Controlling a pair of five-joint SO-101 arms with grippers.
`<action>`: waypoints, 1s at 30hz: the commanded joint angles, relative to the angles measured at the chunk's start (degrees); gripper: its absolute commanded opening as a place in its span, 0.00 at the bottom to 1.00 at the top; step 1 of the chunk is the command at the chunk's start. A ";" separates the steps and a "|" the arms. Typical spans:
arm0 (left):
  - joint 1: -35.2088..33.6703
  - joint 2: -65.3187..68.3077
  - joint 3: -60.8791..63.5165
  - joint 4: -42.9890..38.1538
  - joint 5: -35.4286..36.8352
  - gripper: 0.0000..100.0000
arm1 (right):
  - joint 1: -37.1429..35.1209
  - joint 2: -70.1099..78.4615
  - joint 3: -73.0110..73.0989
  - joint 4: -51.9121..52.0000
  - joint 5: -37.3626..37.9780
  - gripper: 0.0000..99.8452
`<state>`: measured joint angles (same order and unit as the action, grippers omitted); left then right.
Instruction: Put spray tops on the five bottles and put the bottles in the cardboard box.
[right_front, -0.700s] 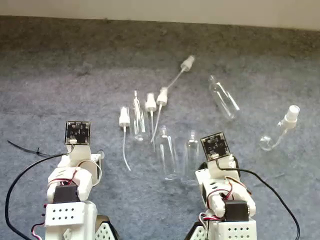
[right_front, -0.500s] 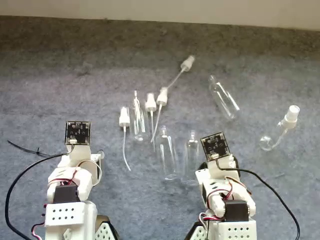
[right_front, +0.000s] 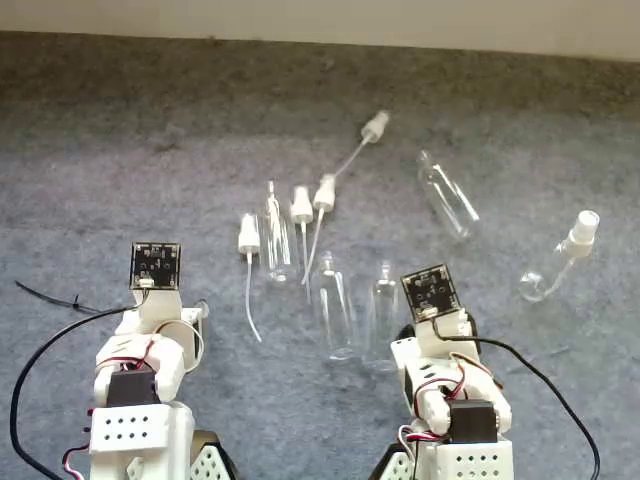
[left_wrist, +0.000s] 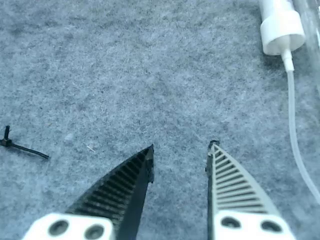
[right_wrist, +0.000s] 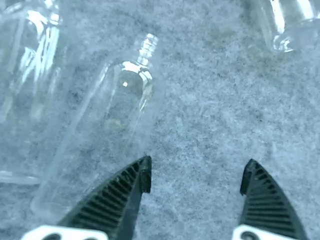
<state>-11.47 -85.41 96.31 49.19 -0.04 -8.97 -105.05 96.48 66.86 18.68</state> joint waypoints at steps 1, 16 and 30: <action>-0.40 -0.57 1.45 0.18 0.62 0.17 | 0.57 -0.04 7.25 -0.84 0.62 0.28; -0.40 -0.57 1.45 0.18 0.53 0.17 | 0.40 -0.04 7.25 -0.92 0.62 0.28; -0.48 -0.57 1.45 0.18 0.53 0.17 | 0.57 -0.13 7.25 -2.07 0.62 0.28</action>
<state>-11.47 -85.41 96.31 49.19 -0.04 -8.97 -105.05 96.48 66.68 18.68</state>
